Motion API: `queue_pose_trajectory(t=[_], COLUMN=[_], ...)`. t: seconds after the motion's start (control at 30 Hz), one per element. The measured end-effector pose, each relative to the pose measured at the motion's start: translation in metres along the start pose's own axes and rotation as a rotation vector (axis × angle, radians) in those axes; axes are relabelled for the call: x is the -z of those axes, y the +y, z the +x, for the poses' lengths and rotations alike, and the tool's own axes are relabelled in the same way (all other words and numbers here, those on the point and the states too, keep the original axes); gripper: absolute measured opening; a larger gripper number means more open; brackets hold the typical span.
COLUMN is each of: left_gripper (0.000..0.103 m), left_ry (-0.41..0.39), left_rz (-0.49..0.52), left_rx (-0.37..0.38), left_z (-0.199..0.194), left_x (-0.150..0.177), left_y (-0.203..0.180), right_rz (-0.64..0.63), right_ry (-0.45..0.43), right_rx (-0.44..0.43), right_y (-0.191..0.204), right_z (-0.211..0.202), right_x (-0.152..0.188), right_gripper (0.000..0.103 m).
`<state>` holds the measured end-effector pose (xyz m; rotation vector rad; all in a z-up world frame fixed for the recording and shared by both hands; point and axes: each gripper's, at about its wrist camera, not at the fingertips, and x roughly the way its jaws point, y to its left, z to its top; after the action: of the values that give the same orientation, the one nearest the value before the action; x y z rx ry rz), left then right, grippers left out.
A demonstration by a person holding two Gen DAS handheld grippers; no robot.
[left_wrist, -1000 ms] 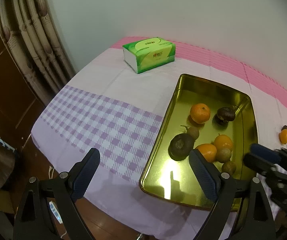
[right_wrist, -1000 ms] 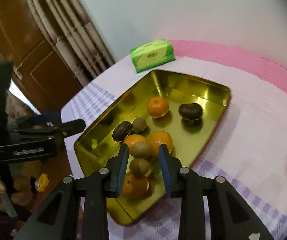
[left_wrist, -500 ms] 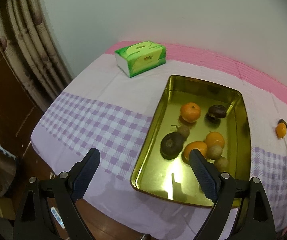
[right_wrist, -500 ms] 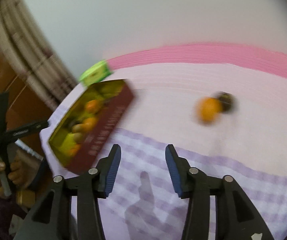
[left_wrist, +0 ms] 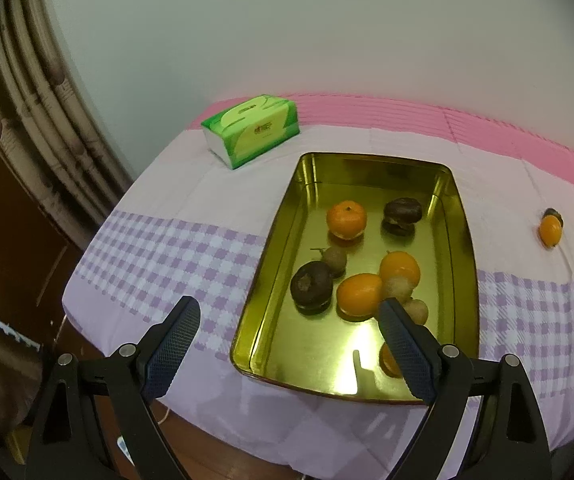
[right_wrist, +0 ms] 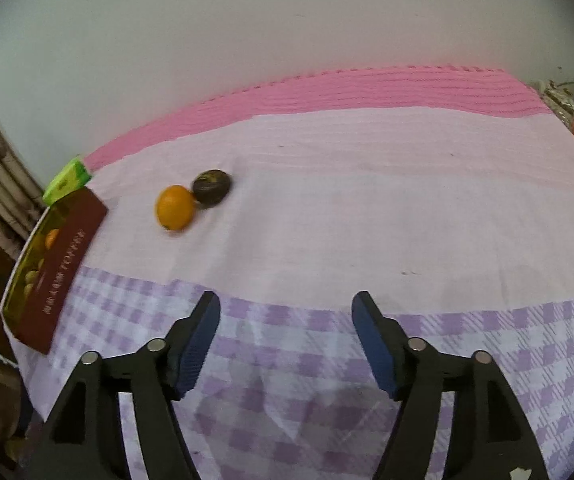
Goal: Organize fruits
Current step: 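Grasp the small orange beside the dark fruit with the left gripper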
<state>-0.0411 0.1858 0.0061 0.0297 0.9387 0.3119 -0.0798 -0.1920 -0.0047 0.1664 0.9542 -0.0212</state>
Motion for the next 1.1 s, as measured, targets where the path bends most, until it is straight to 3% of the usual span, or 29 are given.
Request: queue_pose_trajectory(t=[0.1, 0.47, 0.6, 0.8, 0.97, 1.1], left_gripper=[0.090, 0.090, 0.091, 0.090, 0.090, 0.090], left_ry=[-0.003, -0.025, -0.036, -0.050, -0.003, 0.035], left_rz=[0.017, 0.129, 0.191, 0.330, 0.406, 0.447], left_rx=[0.001, -0.005, 0.026, 0.163, 0.356, 0.389], left_z=[-0.001, -0.010, -0.018, -0.033, -0.032, -0.017], left_x=[0.002, 0.001, -0.005, -0.024, -0.043, -0.053], left_y=[-0.003, -0.033, -0.051, -0.104, -0.163, -0.212], right_rz=[-0.004, -0.015, -0.026, -0.060, -0.117, -0.115], right_ry=[-0.002, -0.017, -0.011, 0.001, 0.021, 0.015], right_rx=[0.011, 0.082, 0.129, 0.196, 0.216, 0.201], right_y=[-0.003, -0.016, -0.027, -0.041, -0.045, -0.049], right_z=[0.004, 0.014, 0.018, 0.025, 0.030, 0.029], right_x=[0.001, -0.012, -0.019, -0.029, -0.032, -0.032], right_gripper=[0.071, 0.094, 0.099, 0.102, 0.103, 0.103])
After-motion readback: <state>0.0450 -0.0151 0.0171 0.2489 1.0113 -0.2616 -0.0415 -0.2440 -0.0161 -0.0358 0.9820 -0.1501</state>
